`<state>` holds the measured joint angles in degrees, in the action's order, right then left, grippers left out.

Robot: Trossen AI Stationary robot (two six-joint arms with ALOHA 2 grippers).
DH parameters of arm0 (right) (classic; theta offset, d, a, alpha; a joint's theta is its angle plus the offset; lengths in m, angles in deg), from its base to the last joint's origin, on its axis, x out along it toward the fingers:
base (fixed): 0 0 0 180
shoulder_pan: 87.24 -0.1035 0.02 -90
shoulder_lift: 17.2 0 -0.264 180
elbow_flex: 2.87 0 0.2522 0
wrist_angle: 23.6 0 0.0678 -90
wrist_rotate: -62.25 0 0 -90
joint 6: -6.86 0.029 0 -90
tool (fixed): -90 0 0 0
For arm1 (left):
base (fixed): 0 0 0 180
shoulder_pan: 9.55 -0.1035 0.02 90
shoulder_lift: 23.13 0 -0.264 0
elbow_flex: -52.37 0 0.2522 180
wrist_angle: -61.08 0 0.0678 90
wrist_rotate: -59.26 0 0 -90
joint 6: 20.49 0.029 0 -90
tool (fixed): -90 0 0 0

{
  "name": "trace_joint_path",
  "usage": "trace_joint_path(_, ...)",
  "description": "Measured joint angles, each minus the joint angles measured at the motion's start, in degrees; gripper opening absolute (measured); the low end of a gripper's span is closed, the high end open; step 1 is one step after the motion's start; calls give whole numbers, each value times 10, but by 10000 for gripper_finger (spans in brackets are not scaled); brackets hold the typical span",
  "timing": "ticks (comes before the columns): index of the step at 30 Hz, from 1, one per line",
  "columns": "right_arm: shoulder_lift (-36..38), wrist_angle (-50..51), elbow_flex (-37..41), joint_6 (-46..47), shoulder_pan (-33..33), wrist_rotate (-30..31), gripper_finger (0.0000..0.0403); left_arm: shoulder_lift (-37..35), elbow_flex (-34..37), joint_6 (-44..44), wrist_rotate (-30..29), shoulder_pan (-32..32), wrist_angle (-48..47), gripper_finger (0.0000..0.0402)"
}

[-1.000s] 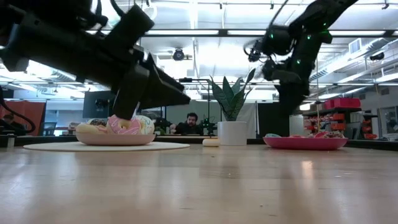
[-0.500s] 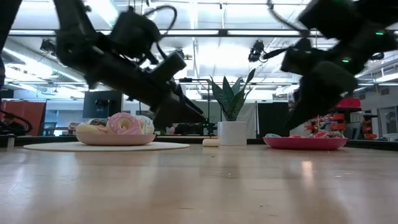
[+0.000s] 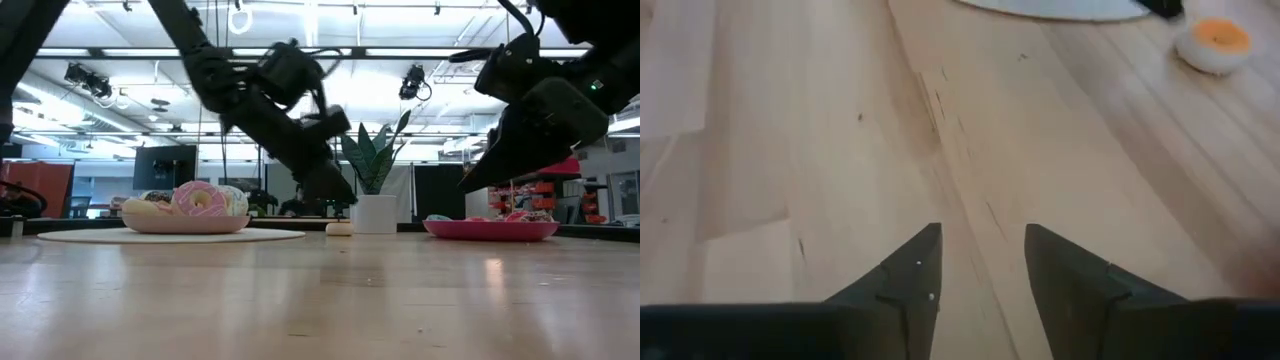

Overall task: Pick & Place donuts
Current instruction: Put the small white donut on the red plate

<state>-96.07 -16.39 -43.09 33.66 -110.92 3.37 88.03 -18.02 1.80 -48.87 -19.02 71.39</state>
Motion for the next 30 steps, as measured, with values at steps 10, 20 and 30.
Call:
trace_joint_path(10, 0, -6, 0, -3, -1, -3, 153, 81, -111, -23, -53, -29, -137, 149)
trace_joint_path(20, 0, -9, 0, -3, -1, -7, 153, 88, -115, -37, -36, -54, -154, 111)
trace_joint_path(30, 0, -11, 0, -3, -1, -7, 153, 88, -115, -18, -31, -58, -163, 9)
